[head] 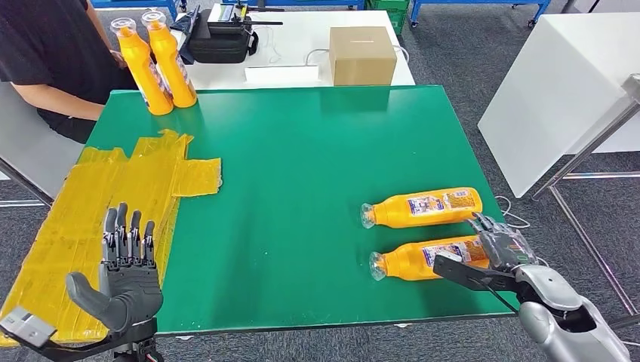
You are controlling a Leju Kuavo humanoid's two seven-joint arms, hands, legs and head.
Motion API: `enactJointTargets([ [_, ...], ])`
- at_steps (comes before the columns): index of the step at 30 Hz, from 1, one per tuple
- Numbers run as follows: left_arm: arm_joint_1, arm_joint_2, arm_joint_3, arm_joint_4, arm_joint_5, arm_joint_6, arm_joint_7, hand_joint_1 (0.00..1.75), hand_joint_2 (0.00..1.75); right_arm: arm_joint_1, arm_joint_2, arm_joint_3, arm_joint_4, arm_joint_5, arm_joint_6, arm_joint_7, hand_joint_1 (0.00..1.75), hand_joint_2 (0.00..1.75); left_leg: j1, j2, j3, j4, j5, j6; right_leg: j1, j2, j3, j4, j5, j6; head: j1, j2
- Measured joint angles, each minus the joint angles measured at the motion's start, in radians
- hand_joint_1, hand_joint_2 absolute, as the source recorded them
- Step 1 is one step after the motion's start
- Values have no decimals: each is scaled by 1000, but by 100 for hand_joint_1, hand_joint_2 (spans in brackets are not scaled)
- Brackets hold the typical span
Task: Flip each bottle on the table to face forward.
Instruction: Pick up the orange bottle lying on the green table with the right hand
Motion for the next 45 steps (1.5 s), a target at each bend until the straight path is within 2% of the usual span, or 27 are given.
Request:
enactJointTargets([
  [4,-15,3,-6,5,15,7,5,0,0,-53,17,67,56,-7,21,-13,0,175,0,0,0,0,0,0,0,0,0,0,0,0,0,0],
  [8,-30,9,-13,10,31,21,9,0,0,-93,20,135,96,-51,77,-17,40,175,0,-1,0,0,0,0,0,0,0,0,0,0,0,0],
  [12,-34,18,-19,22,42,22,4,0,0,-116,-16,195,116,-118,130,-25,40,175,0,-1,0,0,0,0,0,-1,0,0,0,0,0,0],
  [16,-36,25,-21,34,47,22,2,0,0,-128,-47,229,122,-136,138,-30,175,175,0,-1,0,0,0,0,0,0,0,0,0,0,0,0],
  [24,-56,38,-36,44,63,38,0,0,0,-162,-97,293,118,-229,192,9,175,175,0,-2,4,0,0,0,0,-1,4,0,0,0,0,0],
  [28,-62,45,-40,50,61,50,1,0,0,-146,-119,300,104,-269,118,28,175,175,0,-1,3,0,0,0,0,-1,5,0,0,0,0,0],
  [30,-64,47,-43,51,51,59,5,0,0,-135,-107,292,95,-275,68,36,175,175,0,-1,3,0,0,0,0,-1,4,0,0,0,0,0],
  [36,-66,52,-50,51,34,74,16,0,0,-124,-69,270,73,-290,12,35,175,175,0,-2,3,0,1,0,0,-1,4,0,0,0,0,0],
  [40,-53,57,-49,58,32,51,18,0,175,-115,-28,206,15,-418,-74,-71,175,175,0,0,1,0,0,0,0,0,3,1,0,0,0,0],
  [45,-51,61,-48,64,58,12,15,0,175,-196,63,148,-70,-541,-86,-109,175,175,0,1,1,0,2,-1,0,0,2,1,0,0,0,0],
])
